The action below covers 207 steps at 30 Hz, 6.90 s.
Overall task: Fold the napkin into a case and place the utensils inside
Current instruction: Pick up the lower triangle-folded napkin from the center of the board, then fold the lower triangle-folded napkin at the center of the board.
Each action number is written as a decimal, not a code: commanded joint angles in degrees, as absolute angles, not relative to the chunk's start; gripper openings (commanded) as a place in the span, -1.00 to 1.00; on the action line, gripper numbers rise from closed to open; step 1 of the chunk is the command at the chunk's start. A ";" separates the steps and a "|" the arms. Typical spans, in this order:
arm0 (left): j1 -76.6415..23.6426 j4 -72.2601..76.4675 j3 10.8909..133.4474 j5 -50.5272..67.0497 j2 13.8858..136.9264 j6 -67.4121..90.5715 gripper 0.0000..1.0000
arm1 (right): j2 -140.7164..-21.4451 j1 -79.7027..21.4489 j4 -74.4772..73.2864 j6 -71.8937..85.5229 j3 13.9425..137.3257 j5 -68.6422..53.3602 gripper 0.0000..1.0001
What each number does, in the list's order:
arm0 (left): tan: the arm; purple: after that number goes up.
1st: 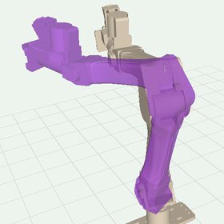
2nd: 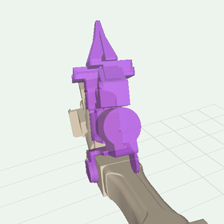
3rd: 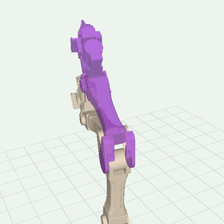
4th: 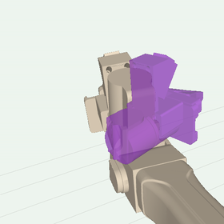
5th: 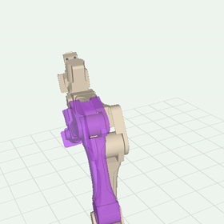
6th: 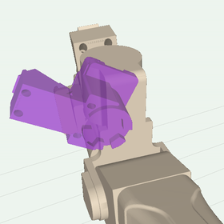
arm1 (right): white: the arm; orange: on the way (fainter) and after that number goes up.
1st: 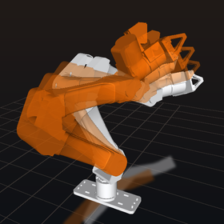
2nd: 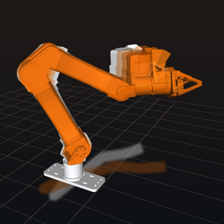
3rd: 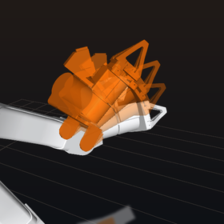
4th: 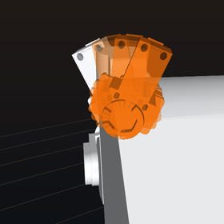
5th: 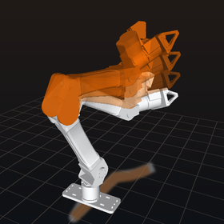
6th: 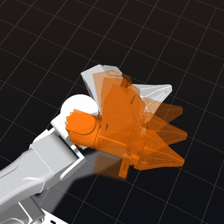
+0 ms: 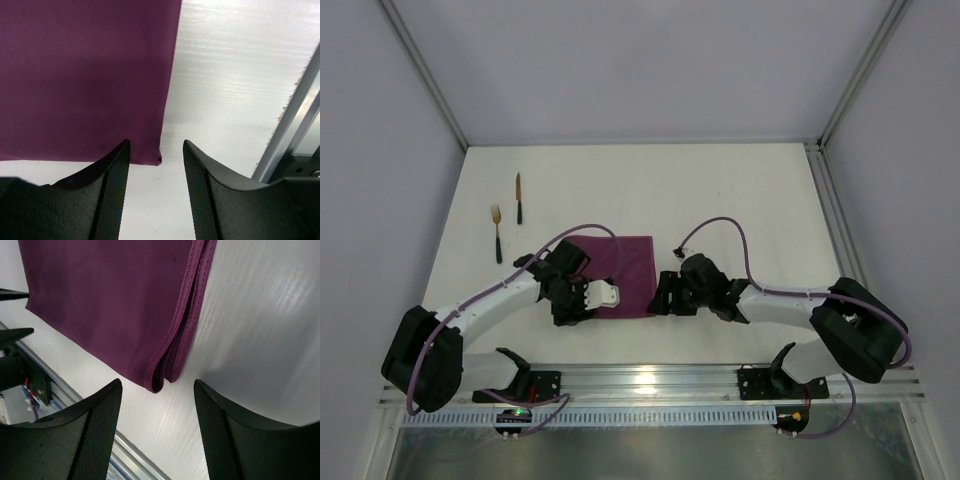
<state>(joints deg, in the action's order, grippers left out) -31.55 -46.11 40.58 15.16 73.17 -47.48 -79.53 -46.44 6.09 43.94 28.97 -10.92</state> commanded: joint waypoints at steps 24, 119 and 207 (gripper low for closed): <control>-52.37 -29.19 42.72 9.06 72.87 -31.38 0.24 | -86.57 -46.32 20.21 58.08 30.76 -16.70 -0.92; -43.95 -42.98 45.18 5.97 79.01 -42.37 -1.00 | -83.64 -76.29 57.17 -40.08 14.68 16.62 0.72; -19.42 -57.30 50.89 25.57 84.81 -54.40 -0.26 | -95.62 -44.91 31.11 17.58 28.92 -39.90 -0.92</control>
<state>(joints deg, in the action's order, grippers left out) -19.94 -54.65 50.11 21.58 83.81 -50.87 -94.78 -45.60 28.27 15.55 28.18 -38.04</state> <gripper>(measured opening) 0.365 0.059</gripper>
